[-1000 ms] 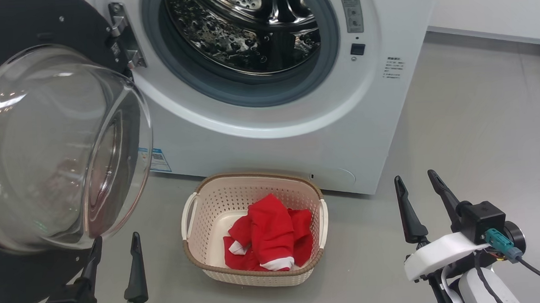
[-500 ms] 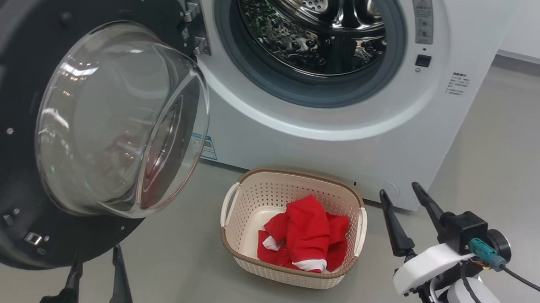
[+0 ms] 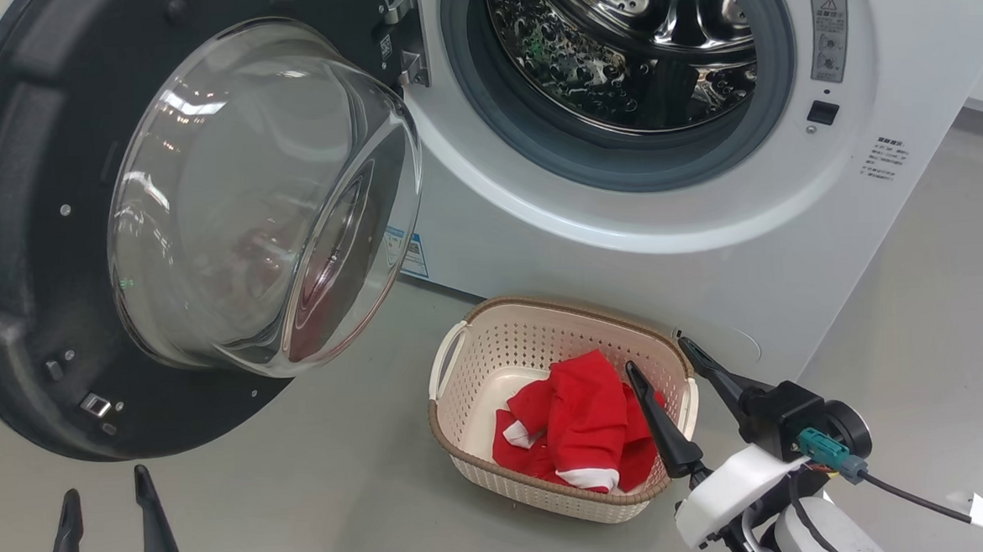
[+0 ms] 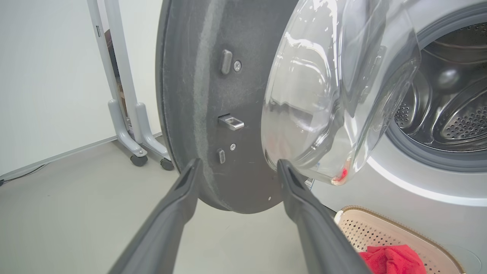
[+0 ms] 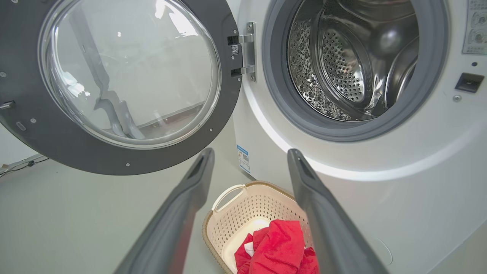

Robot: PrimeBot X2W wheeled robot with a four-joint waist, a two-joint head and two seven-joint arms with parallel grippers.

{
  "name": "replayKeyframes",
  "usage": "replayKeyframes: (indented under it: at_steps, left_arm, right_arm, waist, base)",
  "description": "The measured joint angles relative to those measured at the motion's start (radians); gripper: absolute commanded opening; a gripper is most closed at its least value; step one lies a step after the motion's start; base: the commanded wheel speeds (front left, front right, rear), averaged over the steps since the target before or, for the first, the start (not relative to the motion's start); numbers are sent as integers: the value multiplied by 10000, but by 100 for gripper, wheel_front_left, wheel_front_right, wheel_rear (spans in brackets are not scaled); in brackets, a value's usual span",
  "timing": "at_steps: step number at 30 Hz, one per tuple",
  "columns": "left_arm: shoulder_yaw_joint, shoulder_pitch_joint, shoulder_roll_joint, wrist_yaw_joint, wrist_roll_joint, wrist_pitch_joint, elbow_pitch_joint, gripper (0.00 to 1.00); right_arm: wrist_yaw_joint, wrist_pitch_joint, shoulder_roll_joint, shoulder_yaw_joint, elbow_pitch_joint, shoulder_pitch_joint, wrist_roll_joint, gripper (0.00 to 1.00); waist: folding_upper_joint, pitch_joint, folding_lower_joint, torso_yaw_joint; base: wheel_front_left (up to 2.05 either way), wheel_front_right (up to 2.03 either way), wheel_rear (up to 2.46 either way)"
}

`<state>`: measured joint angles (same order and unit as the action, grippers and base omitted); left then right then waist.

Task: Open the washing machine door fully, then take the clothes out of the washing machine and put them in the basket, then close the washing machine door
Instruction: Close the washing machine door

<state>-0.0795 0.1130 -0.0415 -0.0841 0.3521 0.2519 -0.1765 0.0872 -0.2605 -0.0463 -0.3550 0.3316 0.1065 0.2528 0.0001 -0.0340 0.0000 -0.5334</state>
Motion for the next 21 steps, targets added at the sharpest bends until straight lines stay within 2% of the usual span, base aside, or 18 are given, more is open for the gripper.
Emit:
replayKeyframes:
  at_steps: [11, 20, 21]
  left_arm:
    - [-466, 324, 6, -121, 163, 0, 128, 100]
    - [-491, 387, 6, -165, 456, 0, 222, 100]
    - [-491, 400, 6, -165, 497, 0, 224, 90]
  right_arm:
    - [86, 0, -13, -339, 368, 364, 6, 100]
    - [88, 0, -19, -395, 518, 523, 111, 100]
    - [90, 0, -19, -395, 527, 523, 125, 100]
  waist:
    - [0, 6, 0, -65]
    - [0, 46, 0, -61]
    - [0, 50, 0, -58]
  base:
    - [0, 0, 0]
    - [0, 0, 0]
    - [0, 0, 0]
